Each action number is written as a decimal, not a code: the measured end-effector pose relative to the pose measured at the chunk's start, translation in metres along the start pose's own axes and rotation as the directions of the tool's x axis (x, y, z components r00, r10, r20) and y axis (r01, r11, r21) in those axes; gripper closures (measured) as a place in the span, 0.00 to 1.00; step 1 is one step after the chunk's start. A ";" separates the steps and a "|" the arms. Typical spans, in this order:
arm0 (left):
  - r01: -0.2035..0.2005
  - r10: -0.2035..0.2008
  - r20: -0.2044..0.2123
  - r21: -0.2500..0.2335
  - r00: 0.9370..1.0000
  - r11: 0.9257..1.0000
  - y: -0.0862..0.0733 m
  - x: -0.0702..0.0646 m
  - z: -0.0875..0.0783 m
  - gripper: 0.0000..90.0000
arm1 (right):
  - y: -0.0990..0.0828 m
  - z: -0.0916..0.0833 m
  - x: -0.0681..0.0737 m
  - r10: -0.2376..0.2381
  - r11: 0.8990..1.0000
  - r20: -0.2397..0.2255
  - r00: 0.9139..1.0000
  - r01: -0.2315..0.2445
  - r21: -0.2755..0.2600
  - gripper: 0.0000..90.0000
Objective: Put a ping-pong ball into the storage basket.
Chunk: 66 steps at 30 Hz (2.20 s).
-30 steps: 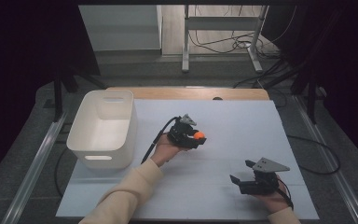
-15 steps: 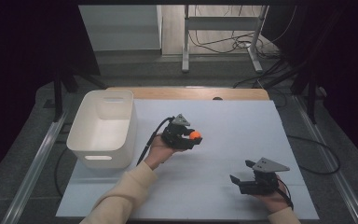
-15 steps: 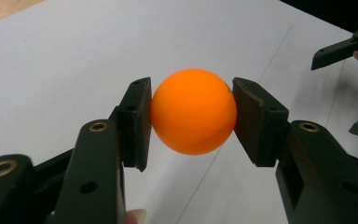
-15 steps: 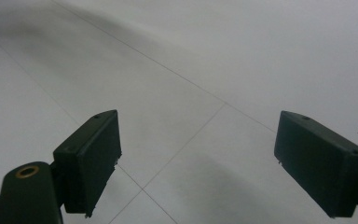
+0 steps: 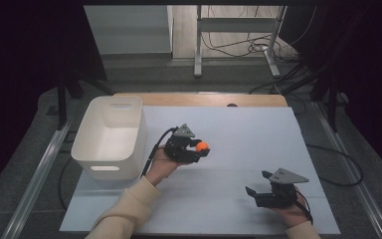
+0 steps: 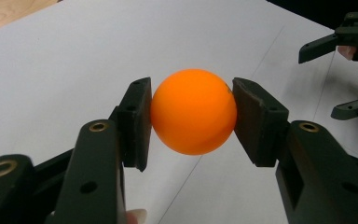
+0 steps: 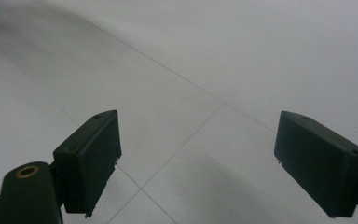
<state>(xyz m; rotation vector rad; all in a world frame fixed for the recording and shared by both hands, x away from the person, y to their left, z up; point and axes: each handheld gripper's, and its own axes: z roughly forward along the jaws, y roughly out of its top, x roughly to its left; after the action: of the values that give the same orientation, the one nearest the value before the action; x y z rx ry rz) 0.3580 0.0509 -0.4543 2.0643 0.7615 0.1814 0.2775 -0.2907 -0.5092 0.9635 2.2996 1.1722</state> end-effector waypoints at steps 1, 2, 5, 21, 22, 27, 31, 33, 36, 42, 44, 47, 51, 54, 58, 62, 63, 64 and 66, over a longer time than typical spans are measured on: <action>-0.001 0.001 -0.002 -0.002 1.000 1.000 0.000 0.000 -0.002 0.56 | 0.000 0.000 0.000 0.000 1.000 0.001 1.000 0.000 0.000 0.17; -0.004 0.004 -0.003 -0.003 1.000 1.000 0.000 0.000 -0.003 0.56 | 0.000 0.000 0.000 0.000 1.000 0.002 1.000 0.000 0.000 0.17; -0.006 0.006 -0.006 -0.007 1.000 1.000 0.000 0.000 -0.006 0.56 | 0.000 0.000 0.000 0.002 1.000 0.001 1.000 -0.002 -0.002 0.17; -0.007 0.005 -0.045 -0.028 0.999 1.000 0.003 0.004 -0.029 0.56 | 0.000 0.000 0.000 0.000 1.000 0.007 1.000 0.000 0.006 0.17; -0.007 0.005 -0.045 -0.030 0.999 1.000 0.003 0.004 -0.030 0.56 | 0.000 0.000 0.000 0.001 1.000 0.006 1.000 -0.001 0.004 0.17; -0.006 0.004 -0.054 -0.033 0.999 0.999 0.004 0.005 -0.035 0.56 | 0.000 0.000 0.000 0.000 1.000 0.007 1.000 0.000 0.002 0.17; -0.007 0.005 -0.060 -0.041 0.998 0.999 0.005 0.006 -0.039 0.56 | 0.000 0.000 0.000 -0.001 1.000 0.007 1.000 0.001 0.005 0.17; -0.008 0.005 -0.065 -0.047 0.998 0.999 0.005 0.006 -0.041 0.56 | 0.000 0.000 0.000 0.000 1.000 0.007 1.000 0.000 0.004 0.17; -0.011 0.008 -0.071 -0.051 0.997 0.999 0.006 0.006 -0.045 0.56 | 0.000 0.000 0.000 0.000 1.000 0.008 1.000 0.000 0.004 0.17; -0.017 0.012 -0.084 -0.058 0.996 0.998 0.007 0.007 -0.052 0.56 | 0.000 0.000 0.000 0.000 1.000 0.009 1.000 0.000 0.004 0.17; -0.020 0.015 -0.088 -0.061 0.996 0.998 0.008 0.007 -0.054 0.56 | 0.000 0.000 0.000 0.000 1.000 0.009 1.000 0.000 0.003 0.17; -0.020 0.014 -0.090 -0.065 0.996 0.998 0.008 0.008 -0.056 0.56 | 0.000 0.000 -0.001 0.003 1.000 0.007 1.000 -0.003 0.001 0.17; -0.019 0.013 -0.099 -0.066 0.995 0.998 0.007 0.009 -0.058 0.56 | 0.000 0.000 -0.001 0.003 1.000 0.006 1.000 -0.003 -0.001 0.17; -0.019 0.012 -0.106 -0.069 0.994 0.997 0.007 0.010 -0.060 0.56 | 0.000 0.000 -0.001 0.005 1.000 0.005 1.000 -0.005 -0.002 0.17; -0.020 0.012 -0.115 -0.072 0.993 0.997 0.007 0.010 -0.063 0.56 | 0.000 0.000 -0.001 0.003 1.000 0.006 1.000 -0.003 -0.001 0.17; -0.021 0.012 -0.122 -0.073 0.992 0.997 0.006 0.011 -0.066 0.56 | 0.000 0.000 -0.001 0.002 1.000 0.006 1.000 -0.002 -0.001 0.17; -0.021 0.012 -0.124 -0.074 0.992 0.997 0.006 0.011 -0.067 0.56 | 0.000 0.000 -0.001 0.001 1.000 0.006 1.000 -0.001 0.000 0.17; -0.022 0.012 -0.127 -0.074 0.992 0.997 0.006 0.011 -0.067 0.56 | 0.000 0.000 -0.001 0.001 1.000 0.006 1.000 -0.001 0.001 0.17; -0.020 0.009 -0.132 -0.079 0.991 0.997 0.005 0.012 -0.070 0.56 | 0.000 0.000 -0.001 0.001 1.000 0.007 1.000 -0.001 0.001 0.17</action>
<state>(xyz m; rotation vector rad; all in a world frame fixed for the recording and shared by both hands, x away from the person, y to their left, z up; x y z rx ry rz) 0.3421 0.1055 -0.4109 1.9972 0.8063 0.3539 0.2779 -0.2914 -0.5092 0.9677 2.2955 1.1662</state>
